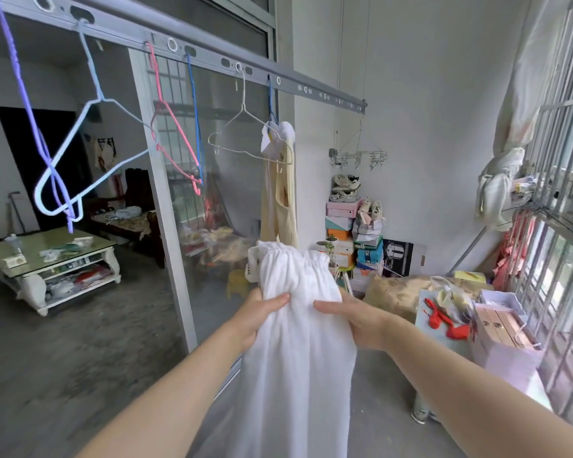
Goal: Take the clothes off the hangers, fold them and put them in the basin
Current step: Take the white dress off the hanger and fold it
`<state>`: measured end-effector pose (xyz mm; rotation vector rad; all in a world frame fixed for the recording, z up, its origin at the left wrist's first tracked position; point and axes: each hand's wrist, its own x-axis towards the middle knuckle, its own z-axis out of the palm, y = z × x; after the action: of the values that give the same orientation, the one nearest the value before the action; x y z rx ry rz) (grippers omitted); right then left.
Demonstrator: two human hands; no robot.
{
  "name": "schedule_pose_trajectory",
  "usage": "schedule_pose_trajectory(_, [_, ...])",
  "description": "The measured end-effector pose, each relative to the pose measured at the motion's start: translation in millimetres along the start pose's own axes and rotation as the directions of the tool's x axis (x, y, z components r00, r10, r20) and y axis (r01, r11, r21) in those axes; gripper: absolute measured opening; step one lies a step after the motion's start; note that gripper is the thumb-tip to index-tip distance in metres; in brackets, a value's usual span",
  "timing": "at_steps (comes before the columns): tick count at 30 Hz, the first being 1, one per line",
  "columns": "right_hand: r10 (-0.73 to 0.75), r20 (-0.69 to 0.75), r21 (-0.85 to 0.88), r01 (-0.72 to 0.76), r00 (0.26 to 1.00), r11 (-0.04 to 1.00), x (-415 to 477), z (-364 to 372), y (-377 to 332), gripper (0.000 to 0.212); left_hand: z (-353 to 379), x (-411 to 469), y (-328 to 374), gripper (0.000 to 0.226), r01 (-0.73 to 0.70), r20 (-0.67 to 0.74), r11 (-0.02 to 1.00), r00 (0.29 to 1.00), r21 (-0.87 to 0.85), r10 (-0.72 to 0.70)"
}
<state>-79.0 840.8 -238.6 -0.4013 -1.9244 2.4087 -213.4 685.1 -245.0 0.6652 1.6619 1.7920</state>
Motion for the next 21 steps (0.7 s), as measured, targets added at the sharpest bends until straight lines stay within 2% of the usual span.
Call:
schedule_pose_trajectory(3, [0.047, 0.002, 0.004, -0.047, 0.999, 0.999, -3.6, 1.8, 10.6, 0.049, 2.6, 1.9, 2.0, 0.032, -0.014, -0.023, 0.998, 1.000, -0.062, 0.013])
schedule_pose_trajectory(6, [0.007, 0.022, 0.009, -0.007, 1.000, 1.000, -3.5, 2.8, 14.4, 0.047, 7.1, 2.2, 4.9, 0.027, 0.001, -0.029, 0.996, 1.000, -0.093, -0.003])
schedule_pose_trajectory(9, [-0.089, -0.094, 0.035, 0.093, 0.992, 0.995, 3.1, 4.9, 17.6, 0.049, 7.8, 3.2, 5.2, 0.038, 0.054, -0.047, 0.994, 0.997, -0.094, -0.059])
schedule_pose_trajectory(11, [-0.148, -0.185, 0.047, 0.159, 0.972, 0.986, 10.3, 4.5, 18.9, 0.059, 5.7, 2.7, 4.2, 0.044, 0.087, -0.041, 0.993, 0.995, -0.082, -0.090])
schedule_pose_trajectory(14, [-0.226, -0.310, -0.046, 0.223, 0.923, 0.974, 14.5, 6.8, 18.4, 0.091, 5.1, -1.9, 1.9, 0.047, 0.087, -0.023, 0.992, 0.996, -0.087, -0.089])
schedule_pose_trajectory(16, [-0.304, -0.323, -0.164, 0.263, 0.897, 0.951, 11.5, 10.2, 15.5, 0.093, 2.9, -1.8, -3.1, 0.072, 0.049, -0.017, 0.998, 0.999, -0.036, -0.050])
schedule_pose_trajectory(18, [-0.356, -0.292, -0.258, 0.286, 0.887, 0.923, 8.3, 11.6, 12.2, 0.077, -1.2, -2.3, -7.2, 0.111, -0.010, -0.015, 0.998, 1.000, 0.065, 0.011])
schedule_pose_trajectory(19, [-0.363, -0.287, -0.283, 0.283, 0.887, 0.916, 8.4, 10.3, 10.8, 0.066, -2.8, -3.9, -7.8, 0.122, -0.046, 0.020, 0.988, 0.999, 0.146, 0.044])
schedule_pose_trajectory(21, [-0.346, -0.300, -0.289, 0.261, 0.889, 0.921, 8.7, 9.6, 8.3, 0.047, -2.8, -8.4, -8.6, 0.124, -0.151, 0.161, 0.931, 0.982, 0.332, 0.102])
